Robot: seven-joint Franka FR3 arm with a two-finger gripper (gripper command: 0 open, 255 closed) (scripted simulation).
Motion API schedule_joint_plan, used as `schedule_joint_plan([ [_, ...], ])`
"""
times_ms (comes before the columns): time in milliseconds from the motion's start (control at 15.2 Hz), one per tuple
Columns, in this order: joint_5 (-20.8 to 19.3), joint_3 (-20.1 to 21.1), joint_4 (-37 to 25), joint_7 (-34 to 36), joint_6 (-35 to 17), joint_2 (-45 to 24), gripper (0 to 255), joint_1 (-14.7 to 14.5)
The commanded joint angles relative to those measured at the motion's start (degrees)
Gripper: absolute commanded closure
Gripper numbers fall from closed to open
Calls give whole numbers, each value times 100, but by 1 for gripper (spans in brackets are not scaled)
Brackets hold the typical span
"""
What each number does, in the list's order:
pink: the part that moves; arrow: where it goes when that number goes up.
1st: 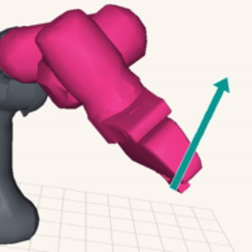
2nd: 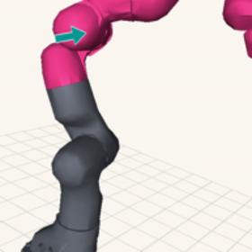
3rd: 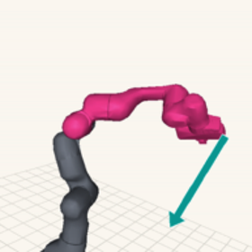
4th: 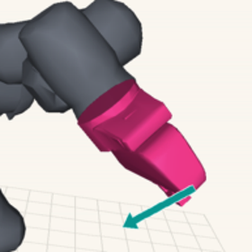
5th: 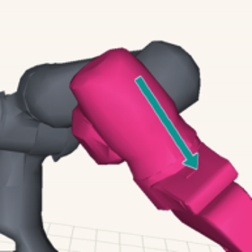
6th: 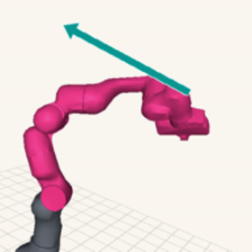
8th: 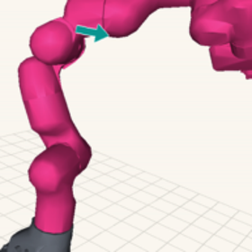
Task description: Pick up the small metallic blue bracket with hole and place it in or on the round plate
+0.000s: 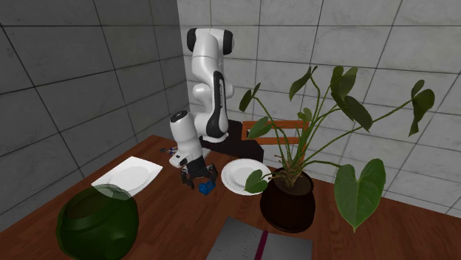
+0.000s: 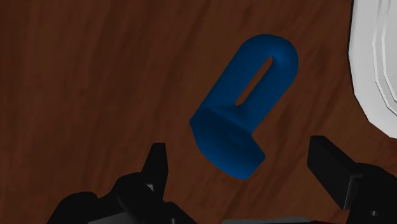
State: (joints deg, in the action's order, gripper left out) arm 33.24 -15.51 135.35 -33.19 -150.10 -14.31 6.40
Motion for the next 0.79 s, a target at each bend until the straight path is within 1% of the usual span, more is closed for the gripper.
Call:
schedule_joint_plan([
  [0,31,14,-11,-21,-19,-31,0,6],
  [330,30,14,-11,-21,-18,-30,0,5],
  [396,30,14,-11,-21,-18,-30,255,5],
  [726,28,13,-12,-18,-16,-30,255,5],
])
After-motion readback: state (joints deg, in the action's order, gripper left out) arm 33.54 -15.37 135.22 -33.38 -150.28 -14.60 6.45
